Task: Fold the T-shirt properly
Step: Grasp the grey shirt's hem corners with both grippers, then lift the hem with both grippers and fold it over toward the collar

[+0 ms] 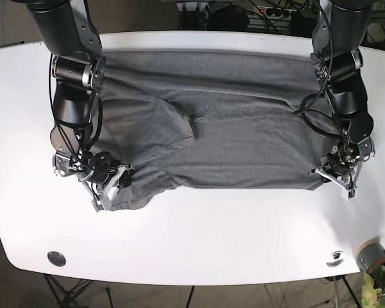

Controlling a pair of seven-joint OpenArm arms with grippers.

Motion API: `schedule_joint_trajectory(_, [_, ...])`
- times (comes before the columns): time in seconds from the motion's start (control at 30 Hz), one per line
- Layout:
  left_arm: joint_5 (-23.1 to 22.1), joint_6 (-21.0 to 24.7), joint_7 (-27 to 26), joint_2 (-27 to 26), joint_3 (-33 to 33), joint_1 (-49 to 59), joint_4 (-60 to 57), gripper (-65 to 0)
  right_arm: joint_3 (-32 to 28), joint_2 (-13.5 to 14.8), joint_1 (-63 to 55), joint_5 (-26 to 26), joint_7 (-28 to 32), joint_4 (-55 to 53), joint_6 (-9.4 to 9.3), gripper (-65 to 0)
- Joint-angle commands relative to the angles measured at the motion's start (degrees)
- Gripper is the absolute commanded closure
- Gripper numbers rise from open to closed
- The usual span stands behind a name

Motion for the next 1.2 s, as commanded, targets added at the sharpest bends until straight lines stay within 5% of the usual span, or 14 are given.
schedule_joint_trajectory(0.0, [-0.5,-0.1,-2.3,-0.9,-0.1,-1.4,1.3,-0.4,0.2,0.6,2.2,0.9,1.2,3.4,0.36,-2.1])
schedule_joint_trajectory(0.33, [-0.4,-11.2,-2.1,-0.8,-4.3,0.5,8.2,0.0,0.3,0.9,0.3,1.0,-7.1,18.0,0.36,-2.1])
schedule_joint_trajectory(0.83, [-0.6,-11.7,10.2,2.7,-5.2,12.4,36.4,0.0,0.4,0.6,-12.6,1.0,-17.7,45.8,0.36,-2.1])
schedule_joint_trajectory(1.17, [-0.6,-11.7,15.1,4.0,-5.3,21.6,51.3,0.0,6.5,-1.0,-20.4,1.1,-23.5,56.7,0.36,-2.2])
